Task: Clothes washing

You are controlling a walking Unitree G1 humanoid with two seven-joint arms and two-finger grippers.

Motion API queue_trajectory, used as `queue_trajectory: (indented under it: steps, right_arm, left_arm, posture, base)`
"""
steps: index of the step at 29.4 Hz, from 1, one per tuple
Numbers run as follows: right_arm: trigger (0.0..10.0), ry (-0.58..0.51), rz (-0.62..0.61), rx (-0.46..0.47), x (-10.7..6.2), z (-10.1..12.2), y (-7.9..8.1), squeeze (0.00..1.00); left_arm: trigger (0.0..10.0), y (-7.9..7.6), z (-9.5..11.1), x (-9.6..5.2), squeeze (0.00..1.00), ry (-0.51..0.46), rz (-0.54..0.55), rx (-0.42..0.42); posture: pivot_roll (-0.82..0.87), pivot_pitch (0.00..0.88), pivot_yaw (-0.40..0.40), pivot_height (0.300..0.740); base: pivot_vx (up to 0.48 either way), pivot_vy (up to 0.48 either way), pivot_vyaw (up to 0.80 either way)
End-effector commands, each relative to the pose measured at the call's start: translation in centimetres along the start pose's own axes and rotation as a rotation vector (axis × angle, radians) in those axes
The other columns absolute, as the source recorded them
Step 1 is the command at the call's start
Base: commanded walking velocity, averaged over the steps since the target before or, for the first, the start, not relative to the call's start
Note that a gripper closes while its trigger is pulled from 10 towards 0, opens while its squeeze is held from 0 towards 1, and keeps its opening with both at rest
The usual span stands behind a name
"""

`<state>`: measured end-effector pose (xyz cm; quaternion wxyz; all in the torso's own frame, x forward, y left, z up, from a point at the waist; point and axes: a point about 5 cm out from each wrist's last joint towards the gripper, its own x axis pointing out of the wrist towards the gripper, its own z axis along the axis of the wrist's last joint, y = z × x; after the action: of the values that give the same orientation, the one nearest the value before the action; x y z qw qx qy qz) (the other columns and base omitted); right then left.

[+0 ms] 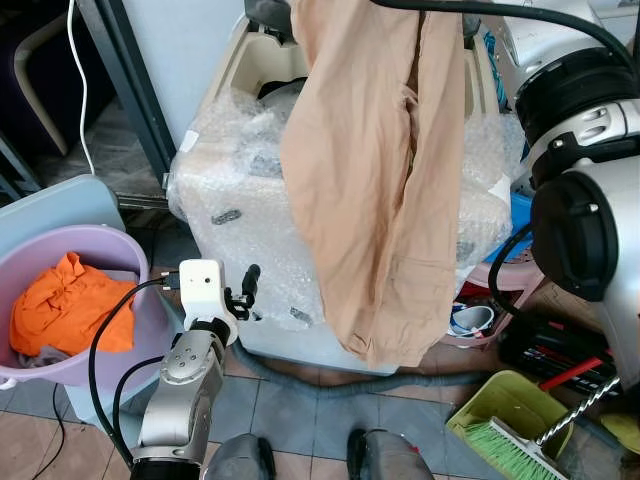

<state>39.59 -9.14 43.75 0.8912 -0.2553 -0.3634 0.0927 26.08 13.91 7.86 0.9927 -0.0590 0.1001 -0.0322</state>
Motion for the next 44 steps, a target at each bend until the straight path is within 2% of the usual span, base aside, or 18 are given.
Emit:
queue_trajectory:
  steps: [1,2,4,5,6,7,8,13,16,17,18,25,26,30,33,34,40,44]
  right_arm:
    - [10.0,0.097,0.093,0.033,-1.0,-2.5,2.5,0.0]
    - [10.0,0.097,0.093,0.033,-1.0,-2.5,2.5,0.0]
    - [10.0,0.171,0.147,0.056,-2.1,-4.5,4.2,0.0]
    - [10.0,0.261,0.204,0.091,-3.6,-6.8,6.0,0.0]
    - [10.0,0.261,0.204,0.091,-3.6,-6.8,6.0,0.0]
    - [10.0,0.371,0.27,0.07,-5.2,-8.9,7.6,0.0]
    - [10.0,0.408,0.291,0.08,-5.8,-9.6,8.1,0.0]
    - [10.0,0.515,0.36,0.068,-7.7,-11.6,9.6,0.0]
    - [10.0,0.591,0.391,0.154,-9.0,-12.9,9.7,0.0]
    - [10.0,0.6,0.387,0.176,-9.1,-13.1,9.5,0.31]
    - [10.0,0.602,0.371,0.216,-9.2,-13.2,9.3,1.0]
    - [10.0,0.347,0.301,0.534,-7.5,-11.1,5.4,1.0]
    - [10.0,0.299,0.381,0.562,-7.9,-11.0,4.8,1.0]
    - [10.0,0.256,0.512,0.55,-9.0,-11.1,4.3,1.0]
    - [10.0,0.249,0.655,0.484,-11.5,-11.9,3.8,1.0]
    - [10.0,0.249,0.655,0.484,-11.5,-11.9,3.8,1.0]
    - [10.0,0.37,0.813,0.424,-17.4,-14.1,2.8,1.0]
    - [10.0,0.43,0.825,0.349,-19.1,-14.8,2.8,1.0]
  left_arm:
    - [10.0,0.1,0.2,-0.4,0.0,-0.011,0.017,0.005]
    - [10.0,0.1,0.2,-0.4,0.0,-0.011,0.017,0.005]
    - [10.0,0.2,0.2,-0.7,0.0,-0.011,0.028,0.005]
    - [10.0,0.3,0.2,-1.0,0.0,-0.007,0.037,0.005]
    - [10.0,0.3,0.2,-1.0,0.0,-0.007,0.037,0.005]
    - [10.0,0.4,0.1,-1.1,0.0,0.0,0.039,0.008]
    - [10.0,0.4,0.1,-1.2,0.0,0.002,0.039,0.009]
    - [10.0,0.4,0.0,-1.2,0.0,0.012,0.028,0.016]
    - [10.0,0.2,0.0,-1.1,0.0,0.021,0.017,0.017]
    - [10.0,0.1,0.0,-1.0,0.0,0.025,0.015,0.017]
    - [10.0,0.1,0.0,-1.0,0.0,0.028,0.014,0.018]
    - [10.0,-0.3,0.2,-0.4,0.0,0.03,-0.003,0.022]
    - [10.0,-0.3,0.2,-0.2,0.0,0.031,-0.008,0.02]
    - [10.0,-0.4,0.2,0.0,0.0,0.035,-0.014,0.018]
    - [10.0,-0.5,0.1,0.2,0.0,0.04,-0.028,0.016]
    - [10.0,-0.5,0.1,0.2,0.0,0.04,-0.028,0.016]
    - [10.0,-0.9,0.2,0.8,0.0,0.041,-0.055,0.024]
    - [10.0,-0.9,0.2,0.9,0.0,0.042,-0.062,0.027]
  posture:
    - [0.06,0.068,-0.056,0.74]
    - [0.06,0.068,-0.056,0.74]
    - [0.07,0.077,-0.058,0.74]
    - [0.08,0.085,-0.055,0.74]
    - [0.08,0.085,-0.055,0.74]
    - [0.08,0.092,-0.052,0.74]
    - [0.08,0.093,-0.051,0.74]
    - [0.08,0.1,-0.044,0.74]
    - [0.06,0.101,-0.038,0.74]
    - [0.06,0.1,-0.035,0.74]
    - [0.06,0.1,-0.035,0.74]
    - [0.03,0.09,-0.018,0.74]
    - [0.01,0.088,-0.01,0.74]
    - [0.0,0.084,-0.003,0.74]
    - [-0.03,0.081,0.009,0.74]
    - [-0.03,0.081,0.009,0.74]
    - [-0.05,0.076,0.024,0.74]
    - [-0.05,0.079,0.028,0.74]
  base:
    - [0.0,0.0,0.0]
    - [0.0,0.0,0.0]
    - [0.0,0.0,0.0]
    - [0.0,0.0,0.0]
    - [0.0,0.0,0.0]
    - [0.0,0.0,0.0]
    - [0.0,0.0,0.0]
    - [0.0,0.0,0.0]
    - [0.0,0.0,0.0]
    - [0.0,0.0,0.0]
    - [0.0,0.0,0.0]
    - [0.0,0.0,0.0]
    - [0.0,0.0,0.0]
    - [0.0,0.0,0.0]
    - [0.0,0.0,0.0]
    - [0.0,0.0,0.0]
    - [0.0,0.0,0.0]
    - [0.0,0.0,0.0]
